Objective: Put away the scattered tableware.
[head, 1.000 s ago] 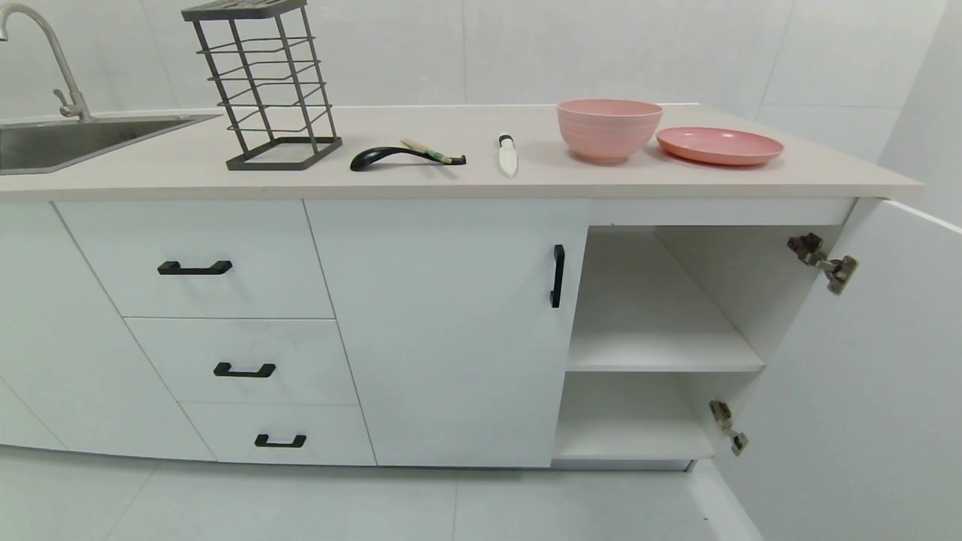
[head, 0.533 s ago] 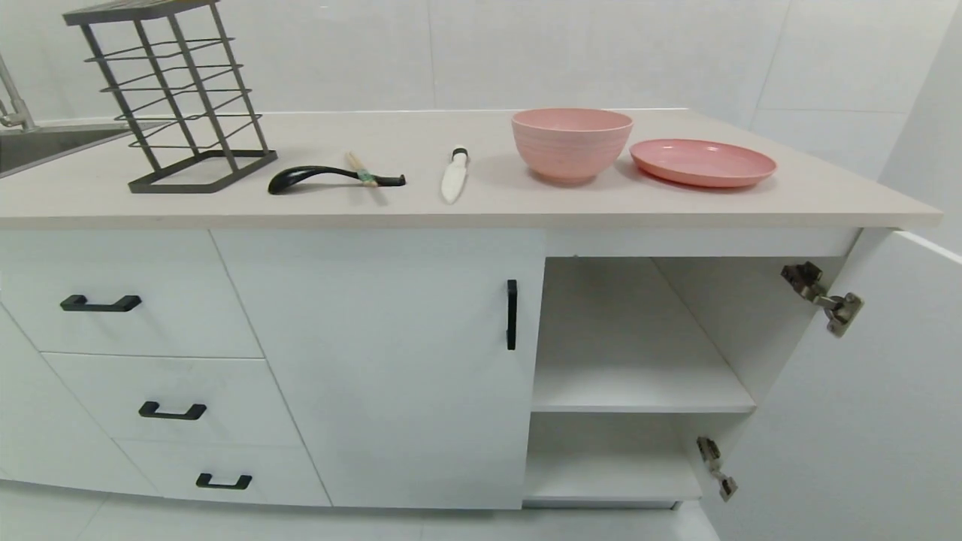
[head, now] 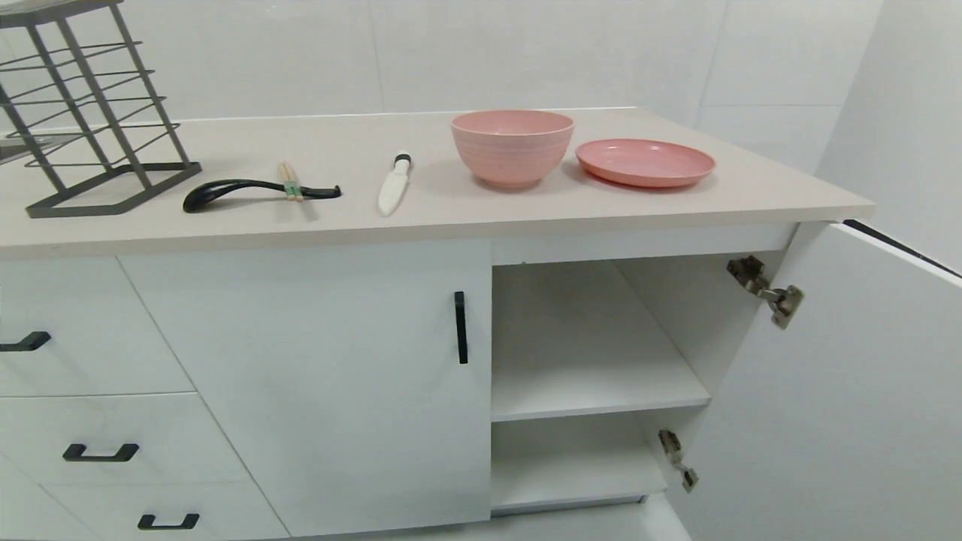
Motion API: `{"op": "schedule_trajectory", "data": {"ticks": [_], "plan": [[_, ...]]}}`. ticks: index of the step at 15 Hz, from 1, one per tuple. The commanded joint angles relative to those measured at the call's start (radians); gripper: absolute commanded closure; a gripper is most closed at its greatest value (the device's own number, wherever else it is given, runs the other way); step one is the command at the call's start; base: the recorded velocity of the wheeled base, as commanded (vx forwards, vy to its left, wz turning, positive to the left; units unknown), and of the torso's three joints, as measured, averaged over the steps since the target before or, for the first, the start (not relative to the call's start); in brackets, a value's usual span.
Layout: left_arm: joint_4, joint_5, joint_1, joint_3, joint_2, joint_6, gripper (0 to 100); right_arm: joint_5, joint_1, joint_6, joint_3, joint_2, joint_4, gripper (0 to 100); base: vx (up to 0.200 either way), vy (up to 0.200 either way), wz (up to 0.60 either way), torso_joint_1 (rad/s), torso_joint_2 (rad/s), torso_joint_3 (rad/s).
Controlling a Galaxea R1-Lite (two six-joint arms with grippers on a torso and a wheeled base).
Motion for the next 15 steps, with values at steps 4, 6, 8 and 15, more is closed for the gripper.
{"op": "schedule_trajectory", "data": {"ticks": [4, 6, 8, 15], "plan": [[0.000, 0.000, 0.000, 0.000, 0.004, 0.000, 0, 0.001, 0.000, 0.000, 0.000, 0.001, 0.001, 0, 0.000, 0.000, 0.00, 0.000, 0.00, 0.000], [0.000, 0.000, 0.000, 0.000, 0.004, 0.000, 0, 0.001, 0.000, 0.000, 0.000, 0.001, 0.001, 0, 0.000, 0.000, 0.00, 0.000, 0.00, 0.000], [0.000, 0.000, 0.000, 0.000, 0.004, 0.000, 0, 0.001, 0.000, 0.000, 0.000, 0.001, 0.000, 0, 0.000, 0.000, 0.00, 0.000, 0.00, 0.000], [0.000, 0.000, 0.000, 0.000, 0.004, 0.000, 0, 0.001, 0.000, -0.002, 0.000, 0.003, 0.000, 0, 0.000, 0.000, 0.00, 0.085, -0.17, -0.154]]}}
